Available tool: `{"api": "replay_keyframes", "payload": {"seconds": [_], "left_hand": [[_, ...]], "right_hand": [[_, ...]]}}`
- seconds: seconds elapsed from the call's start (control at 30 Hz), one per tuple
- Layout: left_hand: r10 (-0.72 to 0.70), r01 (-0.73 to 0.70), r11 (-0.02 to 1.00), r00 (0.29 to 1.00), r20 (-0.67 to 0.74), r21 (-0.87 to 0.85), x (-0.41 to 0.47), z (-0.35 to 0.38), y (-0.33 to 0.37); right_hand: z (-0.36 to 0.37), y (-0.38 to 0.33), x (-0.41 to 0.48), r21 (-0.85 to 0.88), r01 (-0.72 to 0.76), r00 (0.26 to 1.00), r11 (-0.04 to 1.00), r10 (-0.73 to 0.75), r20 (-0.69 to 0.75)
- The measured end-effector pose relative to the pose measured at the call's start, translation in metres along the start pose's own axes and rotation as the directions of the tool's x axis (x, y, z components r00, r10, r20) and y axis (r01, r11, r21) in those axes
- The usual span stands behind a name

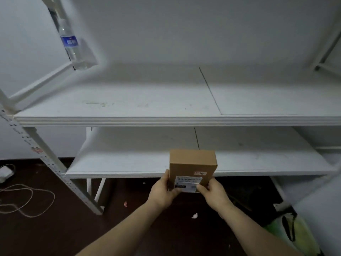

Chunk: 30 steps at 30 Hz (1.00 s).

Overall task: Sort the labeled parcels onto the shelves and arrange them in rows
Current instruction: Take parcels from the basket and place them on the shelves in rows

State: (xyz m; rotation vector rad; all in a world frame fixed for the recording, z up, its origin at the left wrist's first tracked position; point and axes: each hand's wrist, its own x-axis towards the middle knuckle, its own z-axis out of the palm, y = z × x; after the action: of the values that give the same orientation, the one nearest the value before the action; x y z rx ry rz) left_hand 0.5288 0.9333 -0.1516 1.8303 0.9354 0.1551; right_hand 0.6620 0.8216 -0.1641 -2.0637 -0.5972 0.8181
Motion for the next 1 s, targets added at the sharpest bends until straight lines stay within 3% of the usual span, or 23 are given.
{"api": "replay_keyframes", "payload": {"seconds": [0.2,0.47,1.0], "left_hand": [[-0.049,0.051,0.997,0.998,-0.027,0.061,0.077,0.038,-0.009],[0.083,-0.066,0.976,0.994,-0.075,0.209,0.186,0.082,-0.031],[0.107,-0.048,0.922,0.985,-0.134,0.385,0.26,0.126,-0.06]], "right_hand": [[-0.008,0.032,0.067,0.05,-0.06,0.998,0.997,0.059,0.033],[-0.016,0.077,0.171,0.093,-0.003,0.998,0.996,0.009,-0.057],[-0.015,0.113,0.239,0.106,0.01,0.987,0.994,0.008,-0.163]]}}
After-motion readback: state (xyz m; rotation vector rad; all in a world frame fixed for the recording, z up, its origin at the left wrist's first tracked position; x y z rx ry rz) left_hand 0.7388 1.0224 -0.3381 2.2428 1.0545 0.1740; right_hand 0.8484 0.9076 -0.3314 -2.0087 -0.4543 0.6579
